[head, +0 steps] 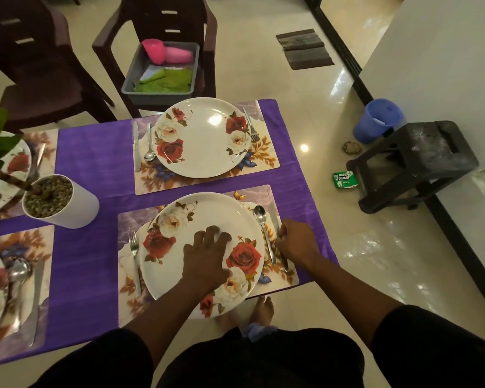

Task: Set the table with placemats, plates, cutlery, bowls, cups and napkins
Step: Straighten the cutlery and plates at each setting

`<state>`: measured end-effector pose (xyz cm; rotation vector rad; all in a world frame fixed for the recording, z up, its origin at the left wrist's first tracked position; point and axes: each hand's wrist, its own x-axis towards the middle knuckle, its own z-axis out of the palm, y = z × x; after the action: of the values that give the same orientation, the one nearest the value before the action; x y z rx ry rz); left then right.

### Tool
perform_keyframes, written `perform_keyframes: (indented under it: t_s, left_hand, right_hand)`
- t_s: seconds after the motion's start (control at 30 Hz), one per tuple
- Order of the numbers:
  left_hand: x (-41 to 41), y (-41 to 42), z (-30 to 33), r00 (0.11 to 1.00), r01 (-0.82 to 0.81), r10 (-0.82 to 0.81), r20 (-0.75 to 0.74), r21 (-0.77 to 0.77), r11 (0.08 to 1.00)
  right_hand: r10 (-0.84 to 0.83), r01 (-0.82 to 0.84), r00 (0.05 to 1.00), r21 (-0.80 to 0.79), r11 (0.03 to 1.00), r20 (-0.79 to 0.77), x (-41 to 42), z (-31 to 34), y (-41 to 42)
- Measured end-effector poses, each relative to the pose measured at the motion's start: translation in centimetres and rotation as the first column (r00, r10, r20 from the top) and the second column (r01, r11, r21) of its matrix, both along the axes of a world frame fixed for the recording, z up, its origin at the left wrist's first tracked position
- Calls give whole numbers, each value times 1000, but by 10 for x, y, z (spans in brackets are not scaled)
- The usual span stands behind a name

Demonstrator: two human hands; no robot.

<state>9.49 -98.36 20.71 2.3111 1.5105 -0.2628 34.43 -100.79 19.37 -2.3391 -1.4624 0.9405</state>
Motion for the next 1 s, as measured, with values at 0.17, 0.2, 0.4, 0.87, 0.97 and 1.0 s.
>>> perform_keyframes:
  t_s: [0.17, 0.2, 0.4, 0.87, 0.97, 1.0]
  left_hand:
    - [8, 18, 14, 994, -87, 92, 55, -95, 992]
    - [9, 25, 18, 992, -99, 107, 67, -105, 990]
    - [32, 44, 39, 988, -113, 118, 104, -57, 992]
    - [196, 34, 69, 804, -368, 396, 444, -152, 917]
    - [249, 18, 78, 745, -405, 446, 497, -194, 893]
    - [266, 17, 82, 735, -408, 452, 505, -203, 890]
  right_hand:
    - [66, -66, 998, -60, 996, -4, 10, 12, 18]
    - [71, -71, 997, -49, 996, -4, 11, 16, 21]
    - [112, -115, 989, 26, 993, 100, 31, 51, 28]
    - [413, -442, 895, 221, 869, 167, 179, 105, 49]
    - [448, -471, 881, 199, 860, 150, 247, 109, 50]
    - [454, -478, 877, 192, 857, 153, 269, 111, 53]
